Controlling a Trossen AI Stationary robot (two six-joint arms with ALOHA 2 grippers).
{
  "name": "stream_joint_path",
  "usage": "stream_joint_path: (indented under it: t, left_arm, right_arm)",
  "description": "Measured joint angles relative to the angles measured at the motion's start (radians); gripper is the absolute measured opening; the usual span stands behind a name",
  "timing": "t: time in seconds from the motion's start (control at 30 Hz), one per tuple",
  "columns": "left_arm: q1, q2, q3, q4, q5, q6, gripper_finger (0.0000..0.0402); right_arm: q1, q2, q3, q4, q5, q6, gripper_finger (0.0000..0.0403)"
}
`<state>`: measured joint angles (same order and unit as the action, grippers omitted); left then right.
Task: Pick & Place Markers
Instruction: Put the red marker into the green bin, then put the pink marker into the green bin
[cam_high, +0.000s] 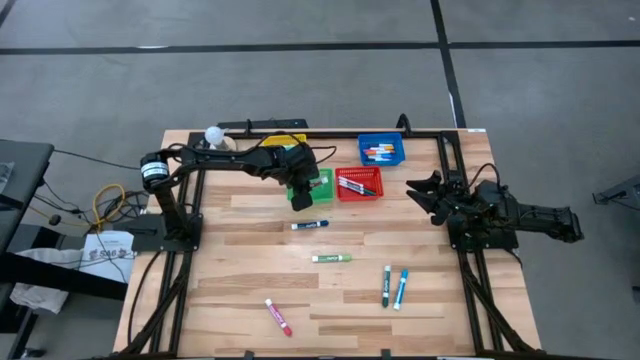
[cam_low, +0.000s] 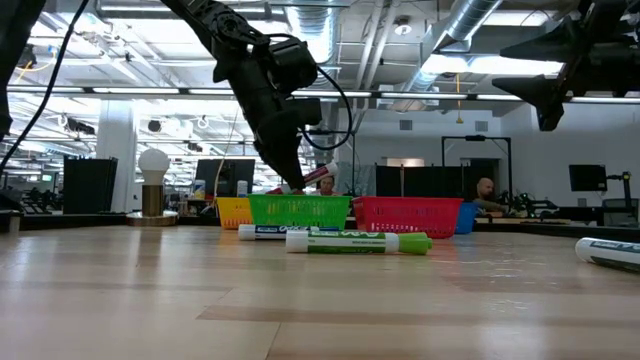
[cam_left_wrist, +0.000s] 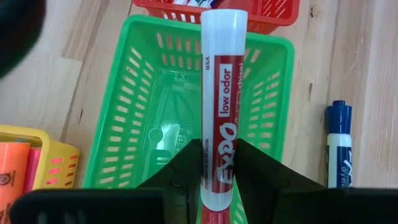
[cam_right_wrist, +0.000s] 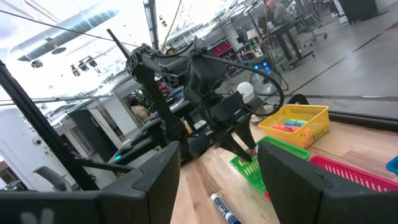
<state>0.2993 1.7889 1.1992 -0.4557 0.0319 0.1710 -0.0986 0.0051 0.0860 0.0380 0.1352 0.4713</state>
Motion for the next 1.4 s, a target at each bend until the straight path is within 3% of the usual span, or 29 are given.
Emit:
stream_joint_path:
  t: [0.73, 1.07, 1.23, 1.4]
  left_arm:
    - [0.000, 0.069, -0.002, 0.001, -0.013, 0.008, 0.0088]
    - [0.000, 0.068, -0.001, 0.018, -0.032, 0.004, 0.0147]
    - [0.000, 0.015, -0.001, 0.025, -0.032, -0.004, 0.0170]
    - [-0.006, -0.089, -0.001, 0.038, -0.032, -0.109, 0.0172]
  right_arm:
    - [0.000, 0.000, 0.000, 0.000, -0.003, 0.000, 0.0205]
    - [0.000, 0.000, 0.000, 0.000, -0.004, 0.000, 0.0205]
    - [0.000, 0.000, 0.000, 0.000, -0.004, 0.000, 0.0205]
    - [0.000, 0.000, 0.000, 0.000, -0.004, 0.000, 0.0205]
